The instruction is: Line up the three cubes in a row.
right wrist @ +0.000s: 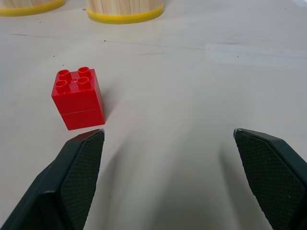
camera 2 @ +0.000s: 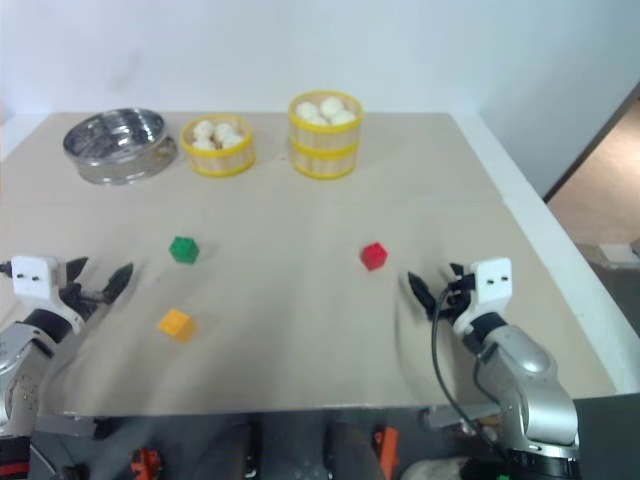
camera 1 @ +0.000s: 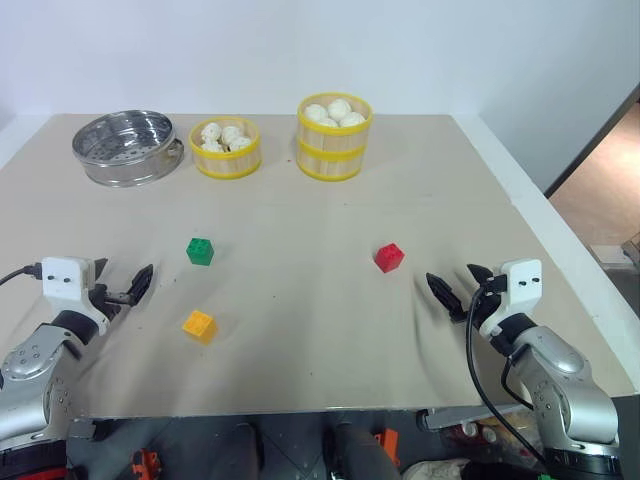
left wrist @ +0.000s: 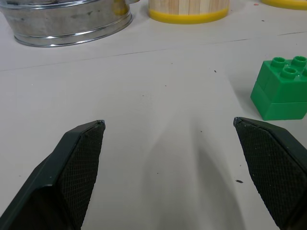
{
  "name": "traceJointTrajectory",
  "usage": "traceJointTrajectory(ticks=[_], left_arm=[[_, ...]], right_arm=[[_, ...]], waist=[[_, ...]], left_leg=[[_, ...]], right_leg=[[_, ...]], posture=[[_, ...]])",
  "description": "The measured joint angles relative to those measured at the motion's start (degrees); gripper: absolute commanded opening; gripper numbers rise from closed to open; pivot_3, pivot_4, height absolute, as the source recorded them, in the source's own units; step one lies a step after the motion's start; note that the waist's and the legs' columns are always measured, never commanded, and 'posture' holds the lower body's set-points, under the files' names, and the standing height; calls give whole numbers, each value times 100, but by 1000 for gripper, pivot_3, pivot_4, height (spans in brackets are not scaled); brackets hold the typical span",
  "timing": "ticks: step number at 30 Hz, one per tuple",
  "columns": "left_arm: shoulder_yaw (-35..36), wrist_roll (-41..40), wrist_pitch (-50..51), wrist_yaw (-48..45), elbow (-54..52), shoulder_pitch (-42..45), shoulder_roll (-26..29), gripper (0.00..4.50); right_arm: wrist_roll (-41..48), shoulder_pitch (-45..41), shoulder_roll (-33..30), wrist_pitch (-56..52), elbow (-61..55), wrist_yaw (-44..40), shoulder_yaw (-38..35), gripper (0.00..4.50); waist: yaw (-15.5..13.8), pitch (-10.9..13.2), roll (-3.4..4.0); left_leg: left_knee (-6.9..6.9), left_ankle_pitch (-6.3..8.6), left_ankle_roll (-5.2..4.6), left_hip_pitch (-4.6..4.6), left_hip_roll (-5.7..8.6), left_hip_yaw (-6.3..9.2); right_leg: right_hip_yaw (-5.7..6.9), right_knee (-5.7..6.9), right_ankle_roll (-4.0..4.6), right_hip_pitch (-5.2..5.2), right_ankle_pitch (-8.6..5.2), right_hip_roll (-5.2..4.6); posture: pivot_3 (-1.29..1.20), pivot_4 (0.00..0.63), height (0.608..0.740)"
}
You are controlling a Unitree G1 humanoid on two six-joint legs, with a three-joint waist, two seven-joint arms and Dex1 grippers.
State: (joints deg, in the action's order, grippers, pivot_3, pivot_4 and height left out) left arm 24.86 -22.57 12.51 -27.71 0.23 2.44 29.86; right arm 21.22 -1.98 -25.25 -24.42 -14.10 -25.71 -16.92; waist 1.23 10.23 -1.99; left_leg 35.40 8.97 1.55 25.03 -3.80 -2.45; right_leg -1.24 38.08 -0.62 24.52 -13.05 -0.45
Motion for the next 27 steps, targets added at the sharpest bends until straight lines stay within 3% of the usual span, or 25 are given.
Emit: traceJointTrajectory(ticks=[9, 21, 25, 27], left_arm=[[172, -157, -501, -326, 218, -73, 18, 4453], [254, -502, -642, -545, 137, -127, 39, 4453], [64, -1125, 109, -1008, -802, 56, 529, 4453], [-266, -1302, 482, -1401, -1456, 127, 1027, 4453]], right_arm=[[125, 90, -135, 171, 442, -517, 22, 4500], [170, 81, -249, -80, 34, -422, 150, 4500], [240, -332, -297, -308, -188, -379, 176, 4500], [311, -731, -312, -424, -325, -321, 265, 4500]], waist=[[0, -1, -1], [-1, -1, -3], [0, 2, -7], [5, 1, -6]], left_leg=[[-1, 0, 0, 0, 0, -1], [0, 1, 1, 1, 0, -2], [4, 1, 1, 2, -1, 1], [4, 1, 1, -4, 0, 0]], right_leg=[[0, -1, 2, 0, -1, -1], [2, -1, 3, 0, 1, -3], [4, 1, 6, 1, 4, -2], [1, 0, 7, -2, 5, -1]], posture=[[0, 150, 740], [0, 150, 740], [0, 150, 740], [0, 150, 740]])
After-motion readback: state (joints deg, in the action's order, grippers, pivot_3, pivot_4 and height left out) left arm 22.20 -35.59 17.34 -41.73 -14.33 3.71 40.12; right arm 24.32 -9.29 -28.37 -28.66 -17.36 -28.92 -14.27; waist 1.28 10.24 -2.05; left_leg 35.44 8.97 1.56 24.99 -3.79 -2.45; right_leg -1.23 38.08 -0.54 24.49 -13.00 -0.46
